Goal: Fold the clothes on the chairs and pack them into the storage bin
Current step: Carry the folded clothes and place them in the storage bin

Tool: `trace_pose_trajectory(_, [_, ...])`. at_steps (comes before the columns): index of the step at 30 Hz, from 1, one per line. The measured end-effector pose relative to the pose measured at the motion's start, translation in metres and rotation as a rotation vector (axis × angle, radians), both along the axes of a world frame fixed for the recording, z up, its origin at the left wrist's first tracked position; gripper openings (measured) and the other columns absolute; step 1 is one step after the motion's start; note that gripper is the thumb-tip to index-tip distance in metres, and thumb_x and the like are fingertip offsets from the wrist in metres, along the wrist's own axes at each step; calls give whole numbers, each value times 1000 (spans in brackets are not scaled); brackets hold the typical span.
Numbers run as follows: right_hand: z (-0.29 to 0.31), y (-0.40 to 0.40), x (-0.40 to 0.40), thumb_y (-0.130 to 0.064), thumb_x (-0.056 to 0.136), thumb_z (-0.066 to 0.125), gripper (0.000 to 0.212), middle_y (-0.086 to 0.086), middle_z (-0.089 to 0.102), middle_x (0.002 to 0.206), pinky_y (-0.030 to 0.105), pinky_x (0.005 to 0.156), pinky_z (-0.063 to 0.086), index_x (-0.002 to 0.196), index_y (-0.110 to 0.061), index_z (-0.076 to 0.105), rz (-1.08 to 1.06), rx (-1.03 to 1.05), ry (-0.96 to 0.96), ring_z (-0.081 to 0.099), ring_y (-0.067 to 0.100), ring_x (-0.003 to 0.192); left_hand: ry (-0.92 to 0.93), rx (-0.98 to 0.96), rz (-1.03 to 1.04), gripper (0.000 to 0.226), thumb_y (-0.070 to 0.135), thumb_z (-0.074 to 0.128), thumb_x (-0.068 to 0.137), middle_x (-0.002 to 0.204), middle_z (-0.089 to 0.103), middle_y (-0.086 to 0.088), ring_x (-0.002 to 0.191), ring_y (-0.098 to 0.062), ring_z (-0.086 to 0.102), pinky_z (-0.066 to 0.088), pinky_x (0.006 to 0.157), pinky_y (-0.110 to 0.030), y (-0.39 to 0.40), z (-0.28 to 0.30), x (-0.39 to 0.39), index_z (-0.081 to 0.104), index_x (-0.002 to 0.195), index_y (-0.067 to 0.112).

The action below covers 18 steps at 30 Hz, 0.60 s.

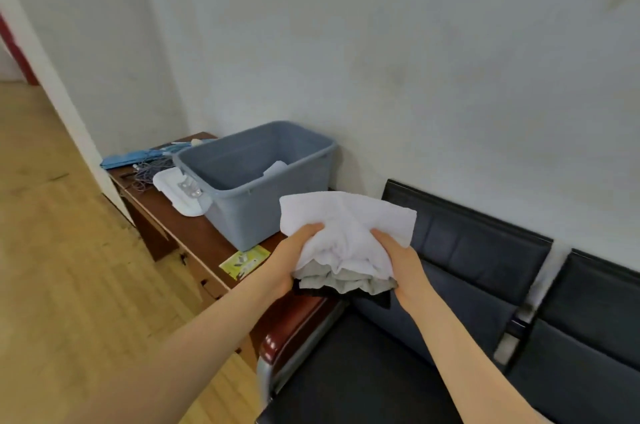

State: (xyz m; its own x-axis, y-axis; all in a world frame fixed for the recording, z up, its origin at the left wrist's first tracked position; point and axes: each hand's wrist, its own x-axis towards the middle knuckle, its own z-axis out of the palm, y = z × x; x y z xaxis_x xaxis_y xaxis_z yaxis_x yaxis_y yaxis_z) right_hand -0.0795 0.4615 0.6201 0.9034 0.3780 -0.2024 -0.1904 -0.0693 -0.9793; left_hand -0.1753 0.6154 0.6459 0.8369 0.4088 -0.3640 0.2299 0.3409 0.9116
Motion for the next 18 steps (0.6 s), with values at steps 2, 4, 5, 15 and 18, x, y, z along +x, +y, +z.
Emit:
trace_pose_trajectory(2, [-11,23,8,-34,94,58,40,-2,58,124,18,64,42,132,-24,50,5,34,72,55,10,94,29,81,50,43,50,69,70,105,68,-2,94,-19,63,50,77,-29,24,-3,-4,65,103,22])
trace_pose_trajectory(4, [-11,54,8,-29,97,52,44,1,54,133,13,61,40,139,-17,46,105,-7,35,52,11,97,77,157,73,37,50,66,72,109,65,1,99,-17,58,45,77,-24,50,-4,-7,64,101,27])
trace_pose_trajectory(5, [-14,73,12,-28,98,52,44,1,53,133,13,61,40,139,-15,46,132,-10,33,51,12,98,107,168,105,37,49,65,78,110,64,1,99,-17,57,44,78,-24,64,-3,-6,64,106,25])
trace_pose_trajectory(15, [-21,214,11,-44,90,61,55,3,59,123,37,92,45,137,-18,49,273,-77,10,56,24,108,305,228,170,93,65,70,38,115,65,-10,106,-28,62,45,100,-45,208,-10,-30,62,115,13])
trace_pose_trajectory(18, [-21,266,-4,-41,90,61,49,1,59,116,36,88,45,131,-17,51,264,-48,-7,57,22,104,282,257,172,91,70,70,39,112,68,-6,106,-27,63,45,101,-45,268,-15,-40,64,114,18])
